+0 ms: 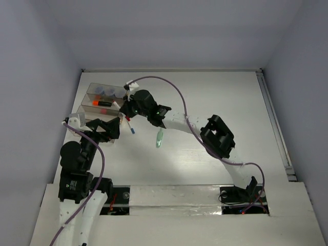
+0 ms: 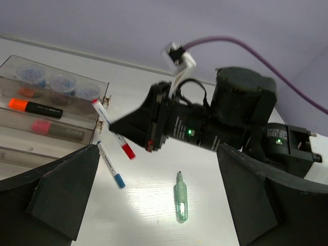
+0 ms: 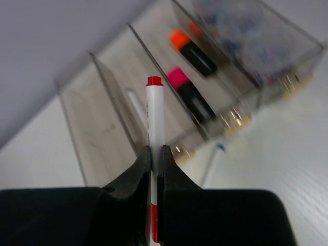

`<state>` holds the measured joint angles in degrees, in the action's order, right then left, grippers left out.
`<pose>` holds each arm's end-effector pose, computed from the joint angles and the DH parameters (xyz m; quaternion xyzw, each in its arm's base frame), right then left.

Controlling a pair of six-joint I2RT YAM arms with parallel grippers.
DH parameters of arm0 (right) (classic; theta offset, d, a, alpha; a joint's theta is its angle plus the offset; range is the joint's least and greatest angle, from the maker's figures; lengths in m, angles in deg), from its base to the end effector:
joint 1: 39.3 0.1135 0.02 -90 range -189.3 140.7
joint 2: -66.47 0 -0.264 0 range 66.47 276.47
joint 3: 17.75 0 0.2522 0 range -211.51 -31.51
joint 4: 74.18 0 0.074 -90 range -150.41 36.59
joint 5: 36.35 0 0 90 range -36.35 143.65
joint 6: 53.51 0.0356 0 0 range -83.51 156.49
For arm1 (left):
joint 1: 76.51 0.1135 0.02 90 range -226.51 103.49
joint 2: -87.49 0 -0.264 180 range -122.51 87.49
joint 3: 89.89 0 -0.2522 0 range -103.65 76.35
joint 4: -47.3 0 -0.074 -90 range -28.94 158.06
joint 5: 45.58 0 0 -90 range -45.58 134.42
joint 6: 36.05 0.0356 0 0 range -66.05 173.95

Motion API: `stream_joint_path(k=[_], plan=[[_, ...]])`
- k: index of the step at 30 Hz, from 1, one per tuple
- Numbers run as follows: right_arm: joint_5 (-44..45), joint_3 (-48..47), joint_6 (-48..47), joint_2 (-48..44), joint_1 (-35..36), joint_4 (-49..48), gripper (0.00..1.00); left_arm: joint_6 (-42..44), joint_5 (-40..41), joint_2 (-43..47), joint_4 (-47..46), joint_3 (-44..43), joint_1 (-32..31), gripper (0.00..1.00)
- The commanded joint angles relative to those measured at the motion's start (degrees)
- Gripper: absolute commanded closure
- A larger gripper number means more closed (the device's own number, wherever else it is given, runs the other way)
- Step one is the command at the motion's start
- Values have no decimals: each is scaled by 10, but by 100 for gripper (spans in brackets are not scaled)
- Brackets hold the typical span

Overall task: Sort the stationery into containers
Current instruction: Pick up the pen from the center of the board, then place the pen in the storage box.

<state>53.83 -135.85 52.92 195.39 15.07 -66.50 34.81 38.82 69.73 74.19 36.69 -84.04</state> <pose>0.3132 0.4368 0.2368 -0.2630 0.7678 0.3374 0.4770 0.0805 -0.0141 0.3577 -0.0289 0.6506 -0.2058 0.7304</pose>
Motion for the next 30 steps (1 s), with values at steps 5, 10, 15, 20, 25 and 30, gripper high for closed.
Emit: stream_joint_path(k=[5,10,15,20,25,30], plan=[[-156,-220,20,128,1,-118,100,0,0,-1,-21,-7,6,1],[-171,-352,22,210,1,-106,100,1,-5,-2,-22,-7,6,1],[-186,-380,5,244,1,-117,100,1,-9,1,-24,-7,6,1],[-198,-394,-7,265,1,-116,100,2,-12,2,-24,-7,6,1],[-200,-402,-11,287,1,-108,100,1,-11,4,-25,-7,6,1],[-193,-388,-22,293,1,-108,100,1,-11,6,-23,-7,6,1]])
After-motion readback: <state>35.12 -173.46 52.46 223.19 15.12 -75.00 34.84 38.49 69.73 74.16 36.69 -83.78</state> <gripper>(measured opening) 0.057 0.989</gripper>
